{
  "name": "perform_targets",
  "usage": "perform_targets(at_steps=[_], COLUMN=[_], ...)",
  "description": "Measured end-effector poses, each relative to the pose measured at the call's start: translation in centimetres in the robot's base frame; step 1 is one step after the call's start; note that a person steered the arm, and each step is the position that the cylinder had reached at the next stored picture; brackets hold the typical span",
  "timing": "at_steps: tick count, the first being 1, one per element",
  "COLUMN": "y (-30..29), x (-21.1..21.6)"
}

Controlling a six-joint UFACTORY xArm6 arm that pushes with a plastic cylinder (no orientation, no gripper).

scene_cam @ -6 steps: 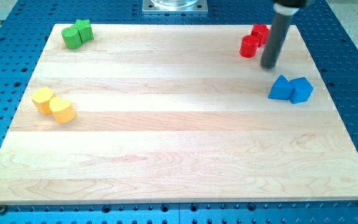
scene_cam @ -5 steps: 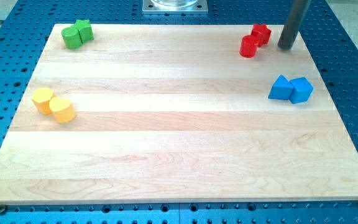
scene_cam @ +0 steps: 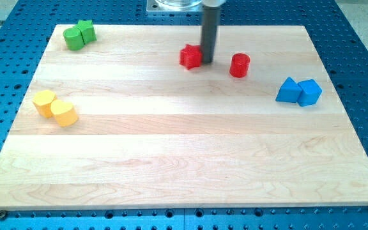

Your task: Separate the red blocks

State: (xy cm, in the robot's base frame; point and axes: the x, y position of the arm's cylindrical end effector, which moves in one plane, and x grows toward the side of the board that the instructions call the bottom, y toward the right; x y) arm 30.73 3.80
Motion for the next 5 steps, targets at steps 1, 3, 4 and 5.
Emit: perform_targets(at_steps=[1,3,4,5], y=[0.1,-8.5,-16.6,-29.7], x=[-0.6,17.2,26.9,22.8])
